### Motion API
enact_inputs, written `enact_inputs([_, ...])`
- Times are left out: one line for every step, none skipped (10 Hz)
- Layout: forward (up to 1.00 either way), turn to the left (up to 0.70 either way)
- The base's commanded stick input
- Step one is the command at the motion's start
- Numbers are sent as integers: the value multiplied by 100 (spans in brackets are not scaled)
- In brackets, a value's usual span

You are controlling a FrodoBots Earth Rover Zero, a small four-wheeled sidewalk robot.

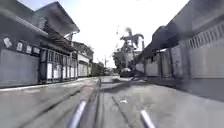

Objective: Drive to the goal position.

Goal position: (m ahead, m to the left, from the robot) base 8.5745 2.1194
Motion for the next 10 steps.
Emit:
enact_inputs([85,0])
enact_inputs([85,0])
enact_inputs([85,0])
enact_inputs([85,0])
enact_inputs([85,0])
enact_inputs([85,0])
enact_inputs([85,0])
enact_inputs([85,0])
enact_inputs([85,0])
enact_inputs([85,0])
